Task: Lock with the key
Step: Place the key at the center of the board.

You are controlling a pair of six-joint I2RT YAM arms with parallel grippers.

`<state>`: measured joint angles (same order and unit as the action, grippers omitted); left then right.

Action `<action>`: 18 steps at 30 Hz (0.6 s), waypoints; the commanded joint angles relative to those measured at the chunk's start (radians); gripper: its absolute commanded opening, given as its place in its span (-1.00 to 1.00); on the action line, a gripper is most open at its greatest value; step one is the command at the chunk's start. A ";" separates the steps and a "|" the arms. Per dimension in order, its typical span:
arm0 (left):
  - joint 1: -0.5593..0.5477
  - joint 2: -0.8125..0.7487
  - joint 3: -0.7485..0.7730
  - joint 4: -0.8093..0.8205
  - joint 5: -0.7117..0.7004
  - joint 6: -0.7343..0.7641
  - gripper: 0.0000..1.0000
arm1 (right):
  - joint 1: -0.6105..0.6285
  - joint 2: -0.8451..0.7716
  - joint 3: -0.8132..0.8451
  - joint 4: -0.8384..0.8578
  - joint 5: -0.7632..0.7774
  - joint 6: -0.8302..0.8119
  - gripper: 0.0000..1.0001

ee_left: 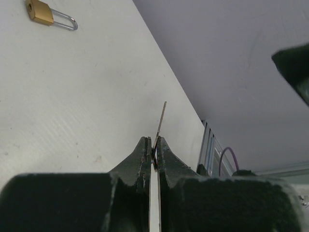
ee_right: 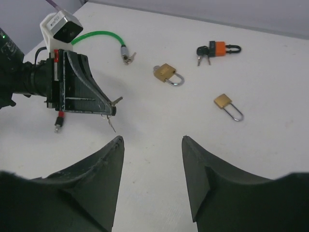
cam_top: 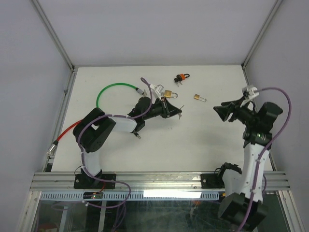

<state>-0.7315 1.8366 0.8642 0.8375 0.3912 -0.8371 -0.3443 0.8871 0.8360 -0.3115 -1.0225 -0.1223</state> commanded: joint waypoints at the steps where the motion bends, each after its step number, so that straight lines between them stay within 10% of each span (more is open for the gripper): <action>1: -0.009 0.124 0.174 -0.016 -0.055 -0.099 -1.00 | -0.124 -0.183 -0.182 0.345 -0.074 0.104 0.08; 18: -0.040 0.534 0.874 -0.596 -0.248 -0.238 -1.00 | -0.199 -0.193 -0.215 0.370 -0.074 0.104 0.08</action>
<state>-0.7486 2.3417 1.6119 0.3588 0.2054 -1.0355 -0.5278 0.6907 0.6270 0.0048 -1.0824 -0.0292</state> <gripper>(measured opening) 0.037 0.541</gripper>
